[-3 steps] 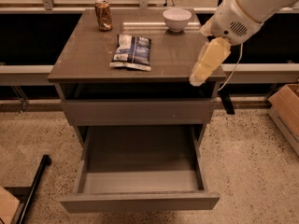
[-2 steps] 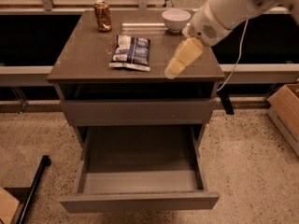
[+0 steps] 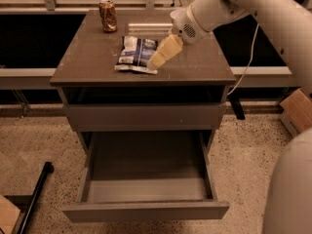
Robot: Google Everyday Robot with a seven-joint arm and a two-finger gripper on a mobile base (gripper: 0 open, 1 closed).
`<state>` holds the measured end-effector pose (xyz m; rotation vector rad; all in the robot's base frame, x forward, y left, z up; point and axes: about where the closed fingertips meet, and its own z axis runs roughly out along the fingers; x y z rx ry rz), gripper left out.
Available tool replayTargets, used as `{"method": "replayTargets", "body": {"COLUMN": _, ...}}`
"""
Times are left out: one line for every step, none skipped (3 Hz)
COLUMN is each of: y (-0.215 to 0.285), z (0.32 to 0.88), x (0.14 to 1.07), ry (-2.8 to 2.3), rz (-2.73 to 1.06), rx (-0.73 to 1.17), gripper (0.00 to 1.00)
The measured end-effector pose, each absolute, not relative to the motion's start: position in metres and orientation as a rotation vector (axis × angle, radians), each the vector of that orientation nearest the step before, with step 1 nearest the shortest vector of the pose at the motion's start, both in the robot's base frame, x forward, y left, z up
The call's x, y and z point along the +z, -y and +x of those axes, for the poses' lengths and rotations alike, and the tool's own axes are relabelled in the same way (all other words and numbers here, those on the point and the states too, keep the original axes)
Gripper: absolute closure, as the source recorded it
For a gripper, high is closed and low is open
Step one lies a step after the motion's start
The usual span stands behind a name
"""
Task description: Place blue chip bag into middle drawer
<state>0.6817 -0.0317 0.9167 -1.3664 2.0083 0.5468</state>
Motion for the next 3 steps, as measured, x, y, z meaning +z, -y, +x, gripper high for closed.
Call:
{"method": "replayTargets", "body": {"y": 0.031, "z": 0.686, "x": 0.917, "ry": -2.002, "rz": -1.363, "rx": 0.549, "gripper": 0.0}}
{"method": "replayTargets", "body": {"y": 0.017, "z": 0.689, "x": 0.902, "ry": -2.007, "rz": -1.306, "rx": 0.608, "gripper": 0.0}}
{"method": "replayTargets", "body": {"y": -0.004, "z": 0.714, "x": 0.896, "ry": -1.968, "rz": -1.146, "rx": 0.685, "gripper": 0.0}}
